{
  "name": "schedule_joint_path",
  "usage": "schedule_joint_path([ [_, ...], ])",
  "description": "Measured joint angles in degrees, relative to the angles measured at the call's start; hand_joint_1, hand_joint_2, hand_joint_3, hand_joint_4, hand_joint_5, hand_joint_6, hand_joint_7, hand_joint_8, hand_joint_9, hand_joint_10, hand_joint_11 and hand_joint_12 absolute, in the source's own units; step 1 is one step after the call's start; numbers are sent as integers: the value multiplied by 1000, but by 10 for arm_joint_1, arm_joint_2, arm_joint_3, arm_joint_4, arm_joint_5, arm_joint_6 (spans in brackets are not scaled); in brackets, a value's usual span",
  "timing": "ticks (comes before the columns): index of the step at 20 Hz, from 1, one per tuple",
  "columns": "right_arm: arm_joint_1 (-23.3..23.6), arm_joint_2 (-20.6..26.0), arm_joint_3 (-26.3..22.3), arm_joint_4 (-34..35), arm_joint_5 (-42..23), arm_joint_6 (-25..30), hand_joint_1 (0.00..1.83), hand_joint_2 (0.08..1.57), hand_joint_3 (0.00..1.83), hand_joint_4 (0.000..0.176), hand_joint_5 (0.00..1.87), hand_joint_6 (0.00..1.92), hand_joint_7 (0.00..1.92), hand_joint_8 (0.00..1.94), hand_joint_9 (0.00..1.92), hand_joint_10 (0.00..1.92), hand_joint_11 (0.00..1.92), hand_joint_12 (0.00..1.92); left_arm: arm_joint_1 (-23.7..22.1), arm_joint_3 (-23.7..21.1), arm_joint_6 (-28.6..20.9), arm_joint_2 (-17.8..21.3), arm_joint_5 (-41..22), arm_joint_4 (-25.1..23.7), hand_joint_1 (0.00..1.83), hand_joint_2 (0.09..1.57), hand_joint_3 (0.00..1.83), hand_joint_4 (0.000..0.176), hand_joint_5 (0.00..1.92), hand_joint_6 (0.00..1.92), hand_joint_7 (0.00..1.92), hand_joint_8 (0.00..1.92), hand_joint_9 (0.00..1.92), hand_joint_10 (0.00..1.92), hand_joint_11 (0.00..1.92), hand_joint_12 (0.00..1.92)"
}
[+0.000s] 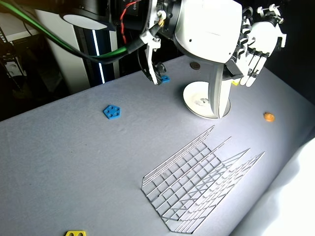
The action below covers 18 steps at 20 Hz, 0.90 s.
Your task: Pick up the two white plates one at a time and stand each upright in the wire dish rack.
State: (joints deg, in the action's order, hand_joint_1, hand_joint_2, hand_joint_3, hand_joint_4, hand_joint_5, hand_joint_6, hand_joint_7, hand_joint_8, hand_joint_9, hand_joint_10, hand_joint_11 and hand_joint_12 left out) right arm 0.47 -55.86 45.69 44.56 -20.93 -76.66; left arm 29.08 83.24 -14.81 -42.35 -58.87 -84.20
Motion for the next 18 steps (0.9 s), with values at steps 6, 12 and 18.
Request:
schedule_joint_path([
  [6, -1, 23, 9, 15, -37, 34, 1366, 1148, 1, 0, 759, 1241, 926, 1032, 933, 1196, 718, 1271, 0, -4, 0, -1, 0, 0, 0, 1104, 0, 0, 158, 7, 137, 6, 120, 8, 0, 347],
  [12, -15, 43, 12, 24, -30, 37, 1368, 1143, 0, 0, 778, 1209, 933, 1030, 940, 1187, 703, 1278, -12, -6, 2, -9, 3, -3, 0, 1107, 0, 0, 140, 1, 122, 0, 100, 2, 0, 291],
  [18, -22, 68, 16, 23, -16, 62, 1366, 1147, 0, 0, 789, 1213, 909, 1049, 932, 1210, 712, 1297, -12, -9, 2, -20, 12, -11, 0, 1105, 0, 0, 126, 0, 115, 1, 92, 0, 0, 296],
])
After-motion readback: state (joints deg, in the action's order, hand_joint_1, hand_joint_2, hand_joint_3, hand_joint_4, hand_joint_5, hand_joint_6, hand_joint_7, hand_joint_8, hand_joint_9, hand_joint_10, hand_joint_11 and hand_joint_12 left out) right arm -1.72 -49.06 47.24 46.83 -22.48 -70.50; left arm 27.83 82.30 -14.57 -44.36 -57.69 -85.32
